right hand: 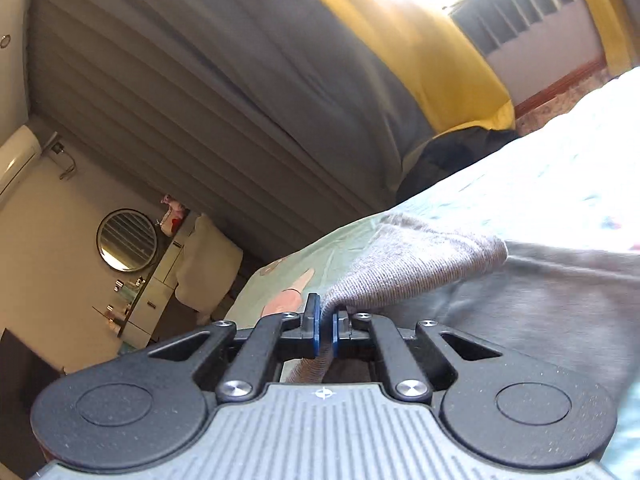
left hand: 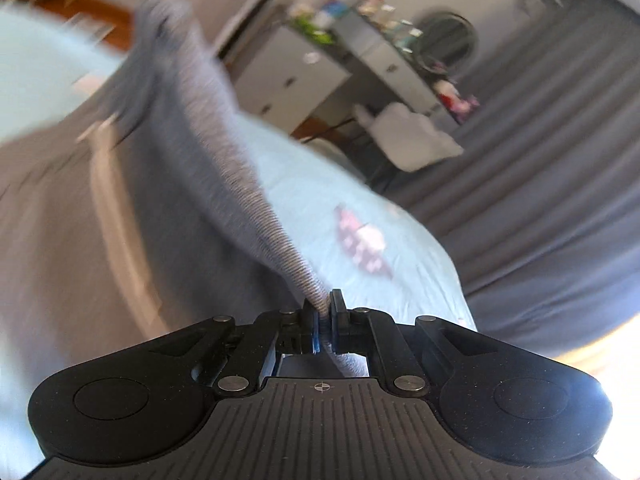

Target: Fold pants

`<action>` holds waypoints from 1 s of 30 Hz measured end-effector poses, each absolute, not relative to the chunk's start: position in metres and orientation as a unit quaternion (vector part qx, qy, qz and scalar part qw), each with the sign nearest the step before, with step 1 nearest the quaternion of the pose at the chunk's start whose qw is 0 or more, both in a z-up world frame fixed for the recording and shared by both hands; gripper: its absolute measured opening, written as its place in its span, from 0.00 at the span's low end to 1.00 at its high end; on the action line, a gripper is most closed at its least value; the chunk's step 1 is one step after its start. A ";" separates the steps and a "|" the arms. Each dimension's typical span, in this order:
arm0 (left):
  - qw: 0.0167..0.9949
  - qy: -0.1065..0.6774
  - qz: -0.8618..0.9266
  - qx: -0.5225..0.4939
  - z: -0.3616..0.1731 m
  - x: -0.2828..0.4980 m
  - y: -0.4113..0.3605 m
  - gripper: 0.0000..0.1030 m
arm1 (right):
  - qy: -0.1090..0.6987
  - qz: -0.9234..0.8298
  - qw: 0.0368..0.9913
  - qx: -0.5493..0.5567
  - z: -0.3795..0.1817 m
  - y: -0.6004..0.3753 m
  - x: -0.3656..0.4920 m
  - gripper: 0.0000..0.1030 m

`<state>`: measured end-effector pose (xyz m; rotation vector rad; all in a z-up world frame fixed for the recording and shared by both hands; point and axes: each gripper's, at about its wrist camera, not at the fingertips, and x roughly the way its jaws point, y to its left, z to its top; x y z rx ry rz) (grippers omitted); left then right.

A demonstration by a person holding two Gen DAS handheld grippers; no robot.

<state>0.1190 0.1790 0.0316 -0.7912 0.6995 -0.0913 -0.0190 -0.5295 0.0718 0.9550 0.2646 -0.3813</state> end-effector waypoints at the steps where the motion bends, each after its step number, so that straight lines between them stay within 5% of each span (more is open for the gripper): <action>1: 0.854 0.342 -0.029 -0.390 0.022 0.103 0.179 0.07 | 0.129 -0.183 0.862 0.454 0.072 -0.529 -0.029 0.05; 9: 0.829 0.385 0.041 -0.403 -0.014 0.080 0.181 0.09 | 0.228 -0.245 0.836 0.434 0.032 -0.521 -0.050 0.06; 13: 0.812 0.385 0.057 -0.436 -0.024 0.089 0.194 0.34 | 0.239 -0.247 0.827 0.446 0.019 -0.523 -0.049 0.10; 19: 0.777 0.388 0.083 -0.489 -0.048 0.087 0.210 0.44 | 0.247 -0.243 0.803 0.484 0.000 -0.531 -0.042 0.17; 21: 0.770 0.389 0.073 -0.500 -0.053 0.090 0.212 0.42 | 0.238 -0.246 0.803 0.487 0.000 -0.536 -0.048 0.21; 23: 0.764 0.393 0.061 -0.508 -0.055 0.093 0.213 0.30 | 0.232 -0.250 0.804 0.487 0.001 -0.539 -0.048 0.23; 24: 0.763 0.397 0.055 -0.507 -0.056 0.093 0.212 0.15 | 0.226 -0.253 0.804 0.489 0.002 -0.543 -0.048 0.25; 26: 0.767 0.402 0.055 -0.497 -0.056 0.096 0.209 0.09 | 0.217 -0.255 0.798 0.501 0.001 -0.550 -0.047 0.26; 27: 0.770 0.402 0.055 -0.493 -0.055 0.097 0.208 0.09 | 0.211 -0.247 0.796 0.510 0.000 -0.554 -0.047 0.25; 29: 0.776 0.397 0.051 -0.487 -0.049 0.094 0.207 0.07 | 0.211 -0.244 0.797 0.511 0.003 -0.558 -0.045 0.05; 30: 0.783 0.387 0.047 -0.484 -0.044 0.090 0.208 0.07 | 0.209 -0.254 0.822 0.464 0.021 -0.556 -0.041 0.05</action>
